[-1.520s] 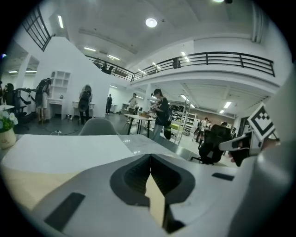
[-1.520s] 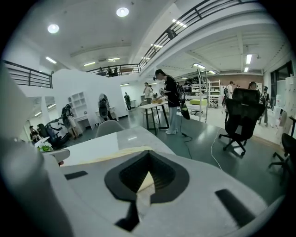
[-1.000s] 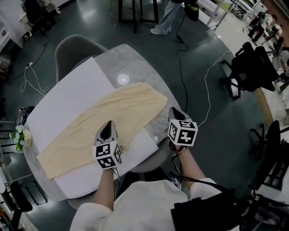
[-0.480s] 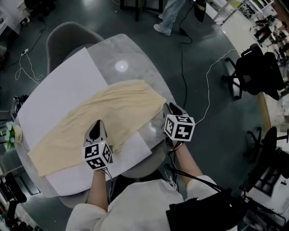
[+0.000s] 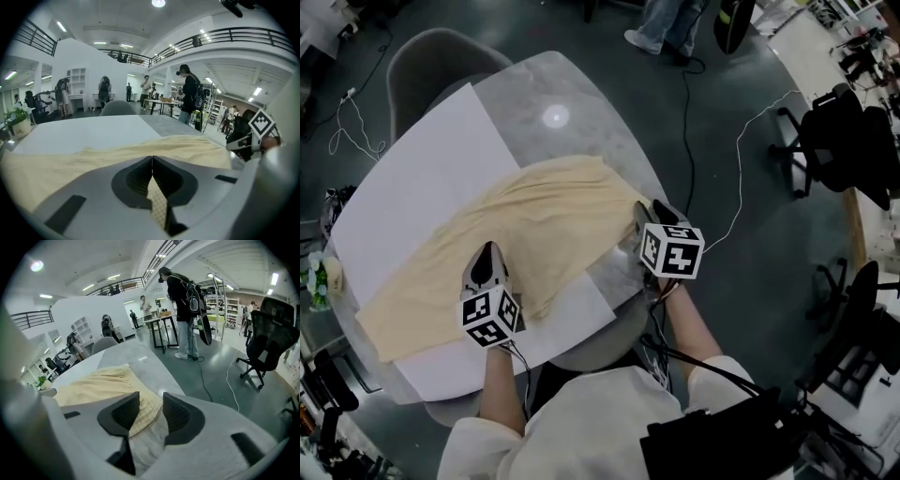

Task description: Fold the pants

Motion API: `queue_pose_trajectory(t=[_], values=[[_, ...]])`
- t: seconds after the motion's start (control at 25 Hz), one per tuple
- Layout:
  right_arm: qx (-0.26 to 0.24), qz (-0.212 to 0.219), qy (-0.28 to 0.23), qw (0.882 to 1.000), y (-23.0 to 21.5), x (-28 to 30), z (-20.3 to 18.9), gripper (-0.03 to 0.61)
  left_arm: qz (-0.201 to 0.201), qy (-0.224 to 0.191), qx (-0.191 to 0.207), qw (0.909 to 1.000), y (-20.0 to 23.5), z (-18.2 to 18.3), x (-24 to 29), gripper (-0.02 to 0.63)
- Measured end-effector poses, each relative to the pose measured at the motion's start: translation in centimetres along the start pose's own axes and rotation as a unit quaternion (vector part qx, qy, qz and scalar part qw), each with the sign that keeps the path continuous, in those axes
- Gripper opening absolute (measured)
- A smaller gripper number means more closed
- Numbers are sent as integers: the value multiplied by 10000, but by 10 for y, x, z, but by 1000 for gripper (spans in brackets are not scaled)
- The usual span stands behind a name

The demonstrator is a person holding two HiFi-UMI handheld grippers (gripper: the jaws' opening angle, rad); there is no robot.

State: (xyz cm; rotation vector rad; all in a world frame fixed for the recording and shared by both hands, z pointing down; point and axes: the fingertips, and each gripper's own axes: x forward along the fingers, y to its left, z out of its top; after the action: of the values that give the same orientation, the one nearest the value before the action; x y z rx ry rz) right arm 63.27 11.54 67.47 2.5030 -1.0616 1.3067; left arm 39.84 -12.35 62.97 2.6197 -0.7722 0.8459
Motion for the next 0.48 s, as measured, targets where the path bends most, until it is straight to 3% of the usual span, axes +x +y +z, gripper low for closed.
queue_pose_trajectory(t=[0.48], values=[[-229,-210,264,9992,-4,19,-11,160,156,61,-8,9999,11,-4,13,9]])
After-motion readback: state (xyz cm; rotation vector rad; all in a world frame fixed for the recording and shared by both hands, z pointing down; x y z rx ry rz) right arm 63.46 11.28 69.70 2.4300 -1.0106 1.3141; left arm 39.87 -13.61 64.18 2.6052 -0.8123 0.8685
